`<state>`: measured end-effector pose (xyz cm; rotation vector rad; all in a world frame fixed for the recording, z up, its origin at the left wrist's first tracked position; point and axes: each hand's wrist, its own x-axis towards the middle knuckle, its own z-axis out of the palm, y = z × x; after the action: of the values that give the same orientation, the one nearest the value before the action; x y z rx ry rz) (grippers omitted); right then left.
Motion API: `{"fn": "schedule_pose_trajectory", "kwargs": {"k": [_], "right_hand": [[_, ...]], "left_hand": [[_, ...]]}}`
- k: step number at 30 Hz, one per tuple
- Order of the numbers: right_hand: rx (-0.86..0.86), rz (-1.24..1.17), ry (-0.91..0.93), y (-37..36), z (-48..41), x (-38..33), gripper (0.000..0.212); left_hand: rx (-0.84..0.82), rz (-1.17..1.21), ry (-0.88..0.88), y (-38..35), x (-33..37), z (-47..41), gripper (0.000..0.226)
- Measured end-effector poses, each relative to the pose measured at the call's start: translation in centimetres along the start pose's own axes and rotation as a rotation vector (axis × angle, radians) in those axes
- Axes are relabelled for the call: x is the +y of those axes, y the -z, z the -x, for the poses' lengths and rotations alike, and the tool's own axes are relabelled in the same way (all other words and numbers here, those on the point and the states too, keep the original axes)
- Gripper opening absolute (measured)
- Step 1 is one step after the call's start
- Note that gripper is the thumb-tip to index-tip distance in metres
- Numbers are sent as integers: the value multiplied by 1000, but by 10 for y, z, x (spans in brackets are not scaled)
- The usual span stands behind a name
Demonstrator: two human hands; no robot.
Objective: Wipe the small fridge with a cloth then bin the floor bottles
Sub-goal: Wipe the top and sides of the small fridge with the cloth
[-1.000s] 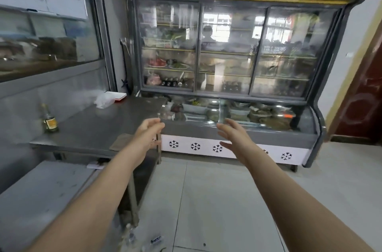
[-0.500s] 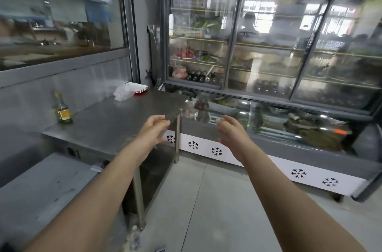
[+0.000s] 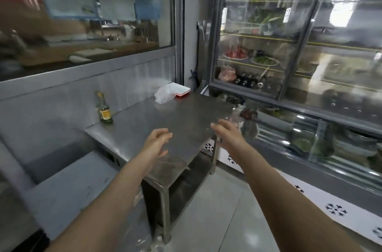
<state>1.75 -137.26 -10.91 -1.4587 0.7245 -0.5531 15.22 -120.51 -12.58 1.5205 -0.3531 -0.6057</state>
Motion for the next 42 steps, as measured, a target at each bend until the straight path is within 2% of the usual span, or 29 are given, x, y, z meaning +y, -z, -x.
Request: {"fn": "schedule_pose_trajectory", "kwargs": {"k": [5,10,15,19,22,26,30,32,35,39,42], "right_hand": [[-193,54,-42,-37,-62,13,59],[-439,136,-85,-67,-121,32,59],[-624,218,-168,-89,-170,57,54],[-707,299,-198,-99,-197,83,65],[-756,349,-248,-107,-204,103,64],[-834,532,-285,-112,-204,132,71],[-796,626,-266,-113,-207,152,68],[-796,690,-216,-114,-210,161,63],[-760,787,-152,-121,-213,175,58],[-696,906,-43,-133,-205,183,40],[-682,973,24,-137,-195,194,43]], "left_hand": [[190,25,51,18,-13,-26,28],[397,92,72,26,-28,-52,18],[616,149,92,9,-48,-62,21],[796,164,126,-4,-64,-62,26],[838,185,139,-8,-77,-60,25],[900,243,179,-8,-96,-64,16],[910,214,238,-10,-118,-76,12],[881,173,252,-9,-131,-80,17],[875,262,274,-7,-147,-82,13],[861,298,297,-3,-167,-83,8],[856,323,329,-1,-180,-83,9]]}}
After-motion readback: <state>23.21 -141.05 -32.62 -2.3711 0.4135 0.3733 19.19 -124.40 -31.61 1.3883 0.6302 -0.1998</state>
